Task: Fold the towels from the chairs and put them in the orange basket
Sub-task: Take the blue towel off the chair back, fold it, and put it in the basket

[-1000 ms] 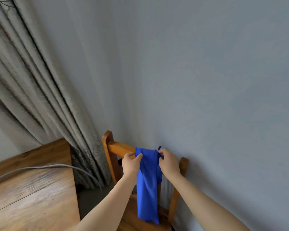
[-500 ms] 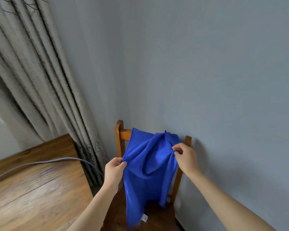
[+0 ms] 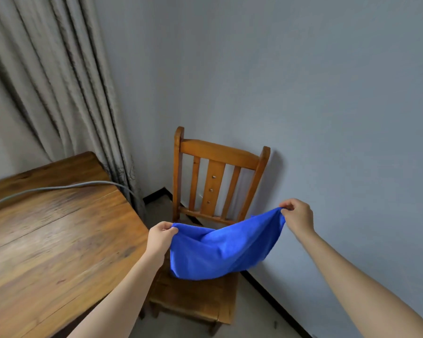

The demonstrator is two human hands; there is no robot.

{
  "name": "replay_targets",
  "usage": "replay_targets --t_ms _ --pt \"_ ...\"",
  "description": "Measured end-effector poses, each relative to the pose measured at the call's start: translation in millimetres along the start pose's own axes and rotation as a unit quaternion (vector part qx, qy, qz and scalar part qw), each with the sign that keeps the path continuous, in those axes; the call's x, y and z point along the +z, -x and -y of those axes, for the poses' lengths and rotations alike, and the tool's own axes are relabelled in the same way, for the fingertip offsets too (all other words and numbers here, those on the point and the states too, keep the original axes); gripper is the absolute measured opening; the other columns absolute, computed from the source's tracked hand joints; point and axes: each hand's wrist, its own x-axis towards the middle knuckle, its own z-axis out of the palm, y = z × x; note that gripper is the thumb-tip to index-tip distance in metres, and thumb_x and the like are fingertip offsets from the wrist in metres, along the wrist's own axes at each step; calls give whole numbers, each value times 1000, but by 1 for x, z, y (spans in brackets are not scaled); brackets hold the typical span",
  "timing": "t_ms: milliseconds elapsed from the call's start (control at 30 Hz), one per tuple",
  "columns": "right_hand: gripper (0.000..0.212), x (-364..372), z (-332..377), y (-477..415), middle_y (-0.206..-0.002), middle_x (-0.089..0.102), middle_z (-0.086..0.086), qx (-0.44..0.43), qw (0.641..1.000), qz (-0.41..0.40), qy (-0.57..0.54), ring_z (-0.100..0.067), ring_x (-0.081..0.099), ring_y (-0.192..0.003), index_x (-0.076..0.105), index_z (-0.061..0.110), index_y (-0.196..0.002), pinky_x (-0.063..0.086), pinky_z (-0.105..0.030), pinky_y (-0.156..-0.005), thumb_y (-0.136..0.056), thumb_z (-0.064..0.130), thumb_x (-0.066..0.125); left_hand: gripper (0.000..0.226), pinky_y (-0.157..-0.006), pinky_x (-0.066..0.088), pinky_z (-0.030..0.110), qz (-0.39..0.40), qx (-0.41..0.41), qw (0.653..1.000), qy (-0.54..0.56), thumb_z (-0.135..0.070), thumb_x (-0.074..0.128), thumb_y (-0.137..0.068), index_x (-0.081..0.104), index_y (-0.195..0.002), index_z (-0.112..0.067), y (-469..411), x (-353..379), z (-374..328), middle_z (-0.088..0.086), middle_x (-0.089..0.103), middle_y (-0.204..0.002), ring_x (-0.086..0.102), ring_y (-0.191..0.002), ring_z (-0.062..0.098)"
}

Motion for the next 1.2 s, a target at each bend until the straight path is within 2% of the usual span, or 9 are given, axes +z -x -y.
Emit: replay_targets --t_ms 167,267,433,567,733,867,967,1100,1200 --pt "22 -8 -10 11 -86 63 -9 15 999 6 -45 -28 59 -89 64 5 -86 43 -30 -78 -81 -9 48 13 -68 47 29 41 -19 998 47 -6 55 -88 58 -79 -14 16 -8 13 11 58 -87 55 -83 24" --pt "22 -19 -6 8 -76 59 -3 27 993 26 -112 -26 57 -82 60 6 -85 46 -32 -73 -83 -11 46 7 -70 48 30 51 -40 991 113 -3 57 -86 60 -87 -9 22 -13 11 14 58 -96 56 -90 26" --pt "33 -33 0 9 -73 54 -4 27 979 84 -186 -17 53 -66 56 12 -70 49 -26 -60 -86 -13 42 26 -87 48 41 17 -130 982 138 -6 62 -83 56 -108 -5 19 -7 7 16 55 -108 54 -102 32" --pt "35 -33 -3 10 -67 53 -5 16 964 126 -233 -16 52 -63 54 10 -68 47 -22 -58 -87 -16 39 24 -94 46 38 74 -207 973 73 -29 62 -87 64 -85 -5 25 5 10 15 60 -101 57 -99 28" --pt "33 -35 -3 2 -60 55 -6 16 943 147 -298 -19 49 -64 53 7 -67 43 -27 -62 -85 -18 39 20 -85 49 34 50 -219 974 18 -14 69 -82 51 -86 -8 29 17 4 12 56 -89 57 -83 24" --pt "37 -33 2 0 -62 59 -6 57 877 205 -431 -19 57 -63 52 8 -67 46 -29 -61 -88 -16 33 17 -84 50 33 62 -237 967 -71 -13 65 -83 52 -91 -6 37 20 15 12 56 -88 55 -77 24" --pt "53 -26 11 2 -58 60 -2 56 836 264 -477 -16 57 -59 61 16 -54 45 -28 -62 -87 -15 32 32 -89 48 33 100 -164 966 -175 -21 59 -89 55 -117 -7 40 27 16 10 59 -106 58 -88 22" --pt "63 -13 33 10 -56 62 -1 14 821 338 -459 -13 58 -55 64 20 -48 50 -22 -57 -87 -17 31 66 -107 35 33 153 23 970 -187 -24 63 -87 30 -144 -22 42 53 -4 4 36 -147 36 -135 24" --pt "63 -10 46 14 -57 62 -2 -6 814 375 -443 -11 59 -55 64 20 -48 52 -20 -57 -87 -17 31 68 -102 35 21 223 160 951 -144 -17 67 -84 32 -141 -30 46 66 -21 -7 41 -142 39 -133 14"
